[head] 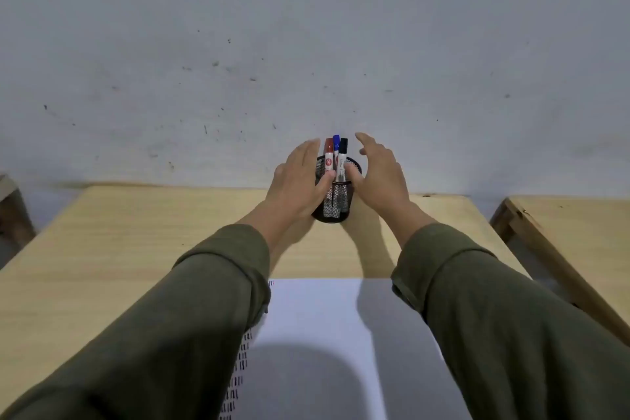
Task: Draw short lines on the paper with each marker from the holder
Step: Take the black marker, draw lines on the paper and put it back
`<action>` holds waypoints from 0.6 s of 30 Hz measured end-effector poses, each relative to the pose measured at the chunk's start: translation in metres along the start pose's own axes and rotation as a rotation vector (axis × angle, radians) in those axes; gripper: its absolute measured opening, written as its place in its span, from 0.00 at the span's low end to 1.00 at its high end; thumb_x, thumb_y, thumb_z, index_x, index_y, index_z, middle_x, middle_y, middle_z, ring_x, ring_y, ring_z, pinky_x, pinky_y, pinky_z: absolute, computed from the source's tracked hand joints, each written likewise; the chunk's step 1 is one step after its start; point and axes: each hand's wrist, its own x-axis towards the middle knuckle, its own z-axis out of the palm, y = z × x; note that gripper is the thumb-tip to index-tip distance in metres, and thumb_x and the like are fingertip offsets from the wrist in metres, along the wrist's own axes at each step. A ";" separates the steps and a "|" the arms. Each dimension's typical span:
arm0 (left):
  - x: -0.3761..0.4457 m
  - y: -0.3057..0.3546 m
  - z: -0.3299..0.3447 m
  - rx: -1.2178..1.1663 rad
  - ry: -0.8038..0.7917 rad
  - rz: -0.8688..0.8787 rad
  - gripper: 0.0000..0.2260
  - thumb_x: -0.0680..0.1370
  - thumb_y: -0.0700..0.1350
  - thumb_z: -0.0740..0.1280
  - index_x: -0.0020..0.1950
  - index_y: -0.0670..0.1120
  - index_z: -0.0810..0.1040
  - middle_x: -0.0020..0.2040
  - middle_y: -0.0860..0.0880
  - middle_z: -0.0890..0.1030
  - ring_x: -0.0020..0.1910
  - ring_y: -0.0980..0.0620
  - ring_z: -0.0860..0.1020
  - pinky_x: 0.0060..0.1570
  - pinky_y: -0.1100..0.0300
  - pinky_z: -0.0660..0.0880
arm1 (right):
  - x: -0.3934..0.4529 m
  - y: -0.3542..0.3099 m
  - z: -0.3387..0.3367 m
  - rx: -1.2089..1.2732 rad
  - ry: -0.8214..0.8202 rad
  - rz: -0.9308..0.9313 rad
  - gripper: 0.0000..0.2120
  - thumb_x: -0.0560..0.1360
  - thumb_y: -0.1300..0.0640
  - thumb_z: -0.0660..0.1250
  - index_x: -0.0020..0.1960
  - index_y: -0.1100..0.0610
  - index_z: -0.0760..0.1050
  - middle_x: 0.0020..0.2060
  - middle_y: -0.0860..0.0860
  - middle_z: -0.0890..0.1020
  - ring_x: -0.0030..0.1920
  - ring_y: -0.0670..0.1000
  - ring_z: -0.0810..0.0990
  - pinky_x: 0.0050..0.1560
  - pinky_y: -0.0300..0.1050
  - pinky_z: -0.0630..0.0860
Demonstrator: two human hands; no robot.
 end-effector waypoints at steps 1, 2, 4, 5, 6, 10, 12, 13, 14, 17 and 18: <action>0.002 -0.001 0.003 -0.014 -0.004 -0.014 0.29 0.80 0.55 0.53 0.77 0.44 0.49 0.78 0.47 0.54 0.77 0.50 0.52 0.72 0.49 0.55 | 0.004 0.001 0.002 0.011 0.010 0.008 0.26 0.77 0.51 0.63 0.72 0.51 0.61 0.60 0.54 0.76 0.62 0.55 0.71 0.61 0.54 0.69; 0.005 -0.003 0.005 -0.030 -0.007 -0.019 0.29 0.80 0.55 0.53 0.77 0.44 0.50 0.78 0.47 0.54 0.77 0.50 0.53 0.72 0.49 0.55 | 0.008 0.002 0.004 0.014 0.023 0.005 0.25 0.77 0.51 0.63 0.72 0.51 0.61 0.60 0.53 0.76 0.61 0.54 0.71 0.61 0.54 0.70; 0.005 -0.008 0.011 -0.055 -0.016 -0.020 0.29 0.80 0.56 0.52 0.77 0.45 0.50 0.78 0.47 0.55 0.76 0.50 0.53 0.72 0.49 0.55 | 0.014 0.005 0.008 0.024 0.031 0.001 0.25 0.76 0.50 0.63 0.72 0.50 0.62 0.58 0.53 0.77 0.60 0.52 0.72 0.60 0.54 0.71; 0.006 -0.011 0.015 -0.074 -0.018 -0.019 0.29 0.80 0.57 0.51 0.77 0.45 0.50 0.77 0.47 0.56 0.76 0.50 0.53 0.72 0.49 0.55 | 0.016 0.007 0.010 0.034 0.029 -0.004 0.25 0.76 0.49 0.63 0.71 0.50 0.62 0.57 0.52 0.78 0.60 0.52 0.72 0.59 0.53 0.71; 0.005 -0.013 0.018 -0.090 -0.017 -0.020 0.29 0.80 0.57 0.51 0.77 0.44 0.51 0.77 0.47 0.57 0.76 0.50 0.54 0.72 0.49 0.55 | 0.018 0.008 0.012 0.040 0.022 -0.010 0.25 0.76 0.49 0.63 0.71 0.50 0.63 0.55 0.52 0.79 0.59 0.52 0.72 0.58 0.53 0.71; 0.007 -0.017 0.026 -0.148 0.003 -0.010 0.26 0.80 0.58 0.50 0.74 0.47 0.57 0.72 0.47 0.66 0.72 0.49 0.63 0.71 0.47 0.61 | 0.023 0.011 0.017 0.081 0.028 -0.023 0.25 0.74 0.52 0.66 0.70 0.49 0.65 0.50 0.52 0.81 0.58 0.52 0.71 0.56 0.49 0.69; 0.007 -0.016 0.028 -0.170 0.032 0.004 0.22 0.79 0.58 0.50 0.71 0.49 0.62 0.66 0.48 0.71 0.67 0.49 0.68 0.66 0.45 0.66 | 0.025 0.010 0.017 0.086 0.029 -0.027 0.24 0.73 0.54 0.67 0.68 0.48 0.67 0.47 0.51 0.81 0.57 0.51 0.71 0.55 0.48 0.67; 0.007 -0.016 0.028 -0.170 0.034 0.004 0.22 0.80 0.57 0.50 0.70 0.49 0.62 0.65 0.49 0.72 0.66 0.50 0.68 0.65 0.46 0.66 | 0.025 0.010 0.017 0.087 0.021 -0.030 0.23 0.73 0.55 0.68 0.67 0.48 0.68 0.46 0.50 0.81 0.56 0.51 0.71 0.54 0.47 0.67; 0.007 -0.016 0.027 -0.166 0.029 0.002 0.21 0.80 0.57 0.50 0.70 0.49 0.62 0.65 0.49 0.72 0.65 0.50 0.68 0.65 0.47 0.66 | 0.026 0.009 0.017 0.086 0.014 -0.030 0.23 0.73 0.55 0.68 0.67 0.49 0.68 0.45 0.50 0.81 0.56 0.51 0.71 0.53 0.46 0.66; 0.006 -0.014 0.025 -0.148 0.012 0.002 0.22 0.80 0.57 0.50 0.71 0.48 0.61 0.65 0.48 0.72 0.65 0.50 0.68 0.65 0.48 0.65 | 0.026 0.008 0.018 0.100 0.003 -0.003 0.22 0.74 0.56 0.67 0.66 0.49 0.68 0.45 0.51 0.81 0.53 0.51 0.71 0.49 0.43 0.64; 0.006 -0.014 0.025 -0.141 0.007 0.001 0.22 0.80 0.57 0.50 0.71 0.48 0.61 0.65 0.48 0.71 0.65 0.49 0.68 0.65 0.48 0.65 | 0.025 0.007 0.019 0.116 0.005 0.016 0.22 0.74 0.57 0.67 0.66 0.49 0.67 0.46 0.53 0.81 0.51 0.50 0.71 0.48 0.43 0.65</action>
